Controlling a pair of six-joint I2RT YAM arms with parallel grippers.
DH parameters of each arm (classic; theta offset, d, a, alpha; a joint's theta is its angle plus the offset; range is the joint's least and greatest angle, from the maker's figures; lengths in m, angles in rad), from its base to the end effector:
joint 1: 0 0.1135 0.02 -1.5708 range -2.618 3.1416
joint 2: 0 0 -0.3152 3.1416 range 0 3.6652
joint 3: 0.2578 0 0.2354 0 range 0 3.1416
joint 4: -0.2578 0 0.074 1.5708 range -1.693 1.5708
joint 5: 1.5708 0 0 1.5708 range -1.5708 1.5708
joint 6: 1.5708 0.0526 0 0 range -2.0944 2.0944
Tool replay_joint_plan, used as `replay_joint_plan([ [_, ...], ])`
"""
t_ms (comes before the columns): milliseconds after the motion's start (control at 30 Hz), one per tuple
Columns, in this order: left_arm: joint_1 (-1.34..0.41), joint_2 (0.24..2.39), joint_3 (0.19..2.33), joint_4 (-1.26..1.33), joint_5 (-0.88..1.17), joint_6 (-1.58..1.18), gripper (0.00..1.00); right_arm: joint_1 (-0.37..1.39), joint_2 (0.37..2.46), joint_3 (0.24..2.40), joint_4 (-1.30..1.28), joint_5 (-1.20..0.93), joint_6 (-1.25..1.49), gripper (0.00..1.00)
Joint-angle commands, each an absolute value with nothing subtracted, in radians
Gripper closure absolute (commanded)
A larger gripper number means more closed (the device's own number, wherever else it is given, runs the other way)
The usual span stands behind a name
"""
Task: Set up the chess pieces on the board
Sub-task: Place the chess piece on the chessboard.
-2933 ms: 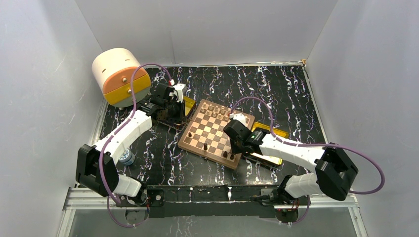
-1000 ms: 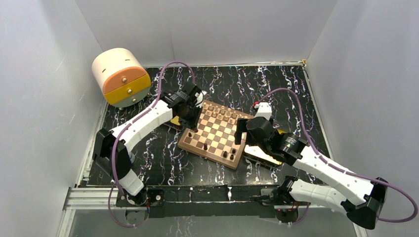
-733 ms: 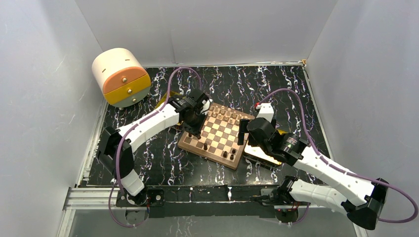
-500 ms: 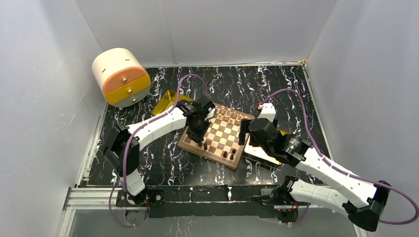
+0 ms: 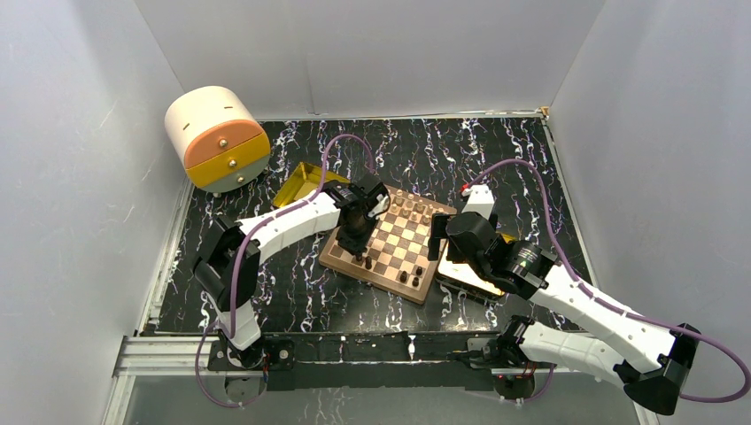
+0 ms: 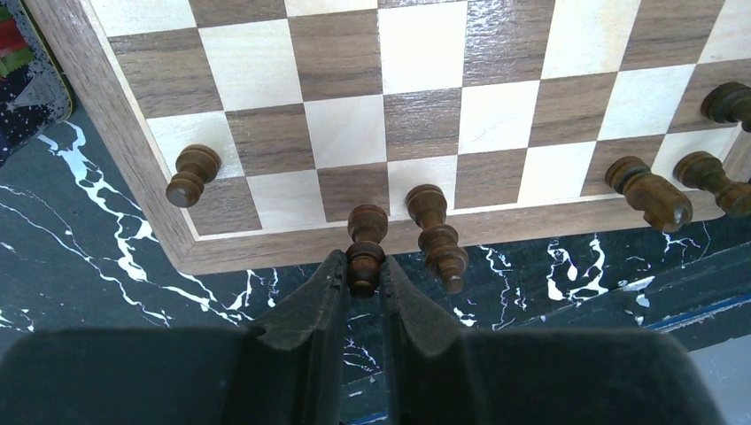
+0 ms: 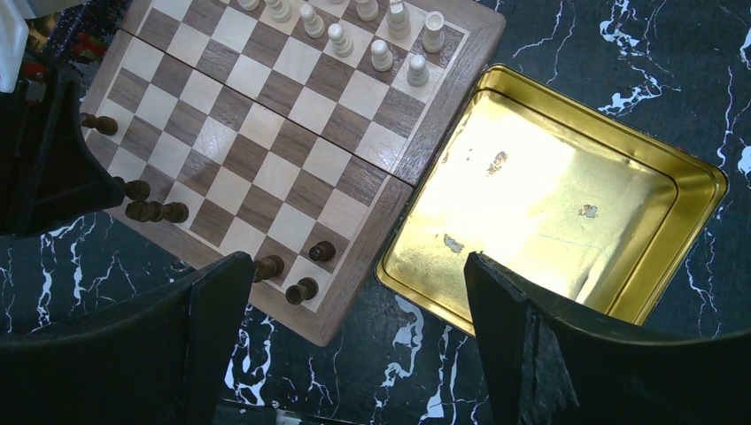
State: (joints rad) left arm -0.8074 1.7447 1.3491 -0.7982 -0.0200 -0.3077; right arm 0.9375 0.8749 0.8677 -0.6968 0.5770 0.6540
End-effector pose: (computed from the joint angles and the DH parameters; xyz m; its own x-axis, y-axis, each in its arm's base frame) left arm 0.2457 -0.2553 0.2739 -0.8299 0.4292 -0.3565 0.4889 0.8673 -0.0938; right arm 0.1036 0.0926 0.3374 -0.5653 0.0916 -0.8198 -0.1078 0.9771 0.1835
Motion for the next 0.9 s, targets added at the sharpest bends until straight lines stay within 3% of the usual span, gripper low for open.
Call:
replay_joint_plan([
  [0,-0.812,1.746,1.345,-0.799,-0.037,-0.310,0.95,0.942,0.870,0.889,-0.667,0.610,0.652,0.01],
  [733,-0.813,1.789,1.326,-0.781,-0.046,-0.291,0.92,0.941,0.856,0.871,-0.663,0.611,0.658,0.01],
  [867,-0.813,1.780,1.320,-0.780,-0.055,-0.291,0.83,0.941,0.855,0.868,-0.660,0.612,0.658,0.01],
])
